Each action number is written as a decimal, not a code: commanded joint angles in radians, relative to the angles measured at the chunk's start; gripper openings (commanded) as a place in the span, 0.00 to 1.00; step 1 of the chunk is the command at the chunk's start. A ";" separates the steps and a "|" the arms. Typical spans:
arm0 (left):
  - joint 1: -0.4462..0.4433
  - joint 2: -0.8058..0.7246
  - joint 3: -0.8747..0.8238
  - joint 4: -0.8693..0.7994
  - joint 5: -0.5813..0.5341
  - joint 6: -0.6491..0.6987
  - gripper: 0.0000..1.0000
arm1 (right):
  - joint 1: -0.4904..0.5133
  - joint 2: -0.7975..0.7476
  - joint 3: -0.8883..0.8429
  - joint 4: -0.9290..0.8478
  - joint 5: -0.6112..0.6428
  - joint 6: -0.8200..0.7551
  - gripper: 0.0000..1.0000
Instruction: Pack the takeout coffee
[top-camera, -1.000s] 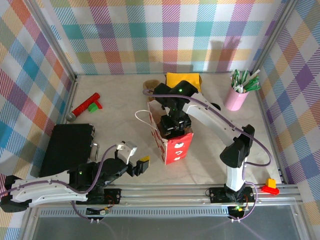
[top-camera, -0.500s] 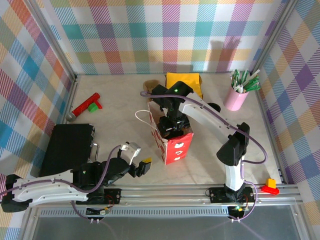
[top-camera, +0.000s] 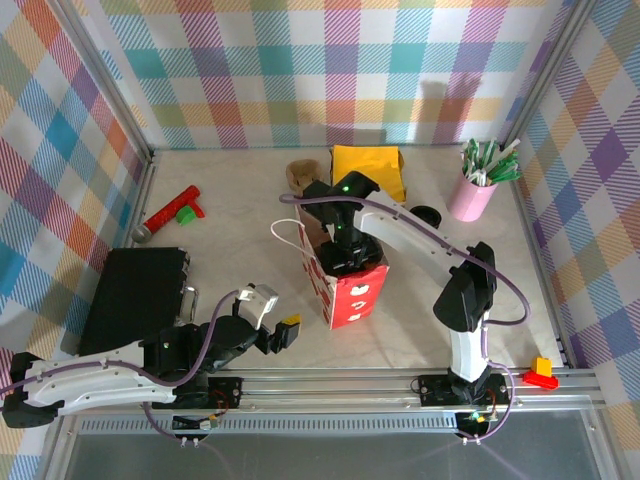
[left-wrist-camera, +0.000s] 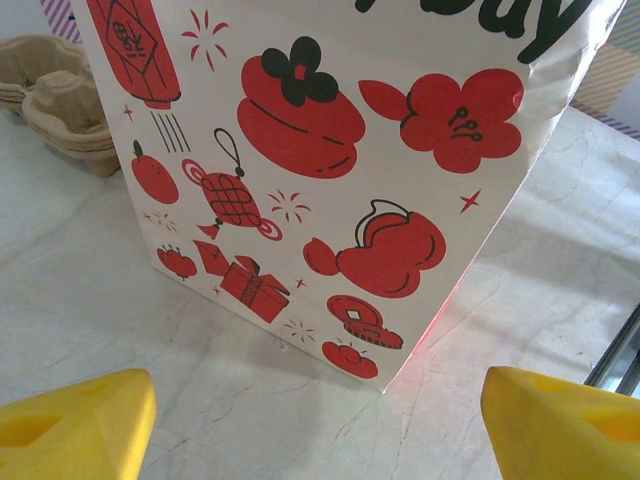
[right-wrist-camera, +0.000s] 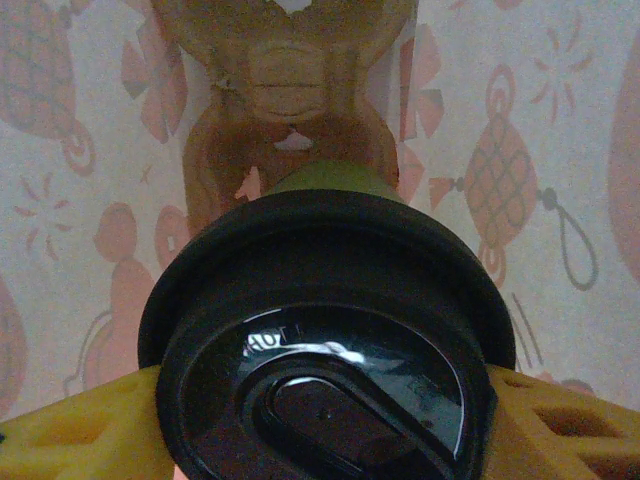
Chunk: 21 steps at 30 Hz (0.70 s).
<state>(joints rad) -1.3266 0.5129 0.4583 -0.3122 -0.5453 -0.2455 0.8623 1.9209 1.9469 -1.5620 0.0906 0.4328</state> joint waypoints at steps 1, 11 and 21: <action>0.012 -0.011 -0.014 0.013 0.002 0.000 0.84 | -0.001 -0.048 -0.022 0.023 -0.023 0.003 0.48; 0.015 -0.017 -0.023 0.009 0.005 -0.009 0.84 | 0.002 -0.077 -0.094 0.099 -0.027 0.016 0.47; 0.019 -0.037 -0.035 0.007 0.008 -0.015 0.84 | 0.008 -0.086 -0.150 0.141 -0.019 0.029 0.47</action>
<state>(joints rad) -1.3186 0.4911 0.4343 -0.3122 -0.5392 -0.2489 0.8642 1.8652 1.8103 -1.4311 0.0772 0.4408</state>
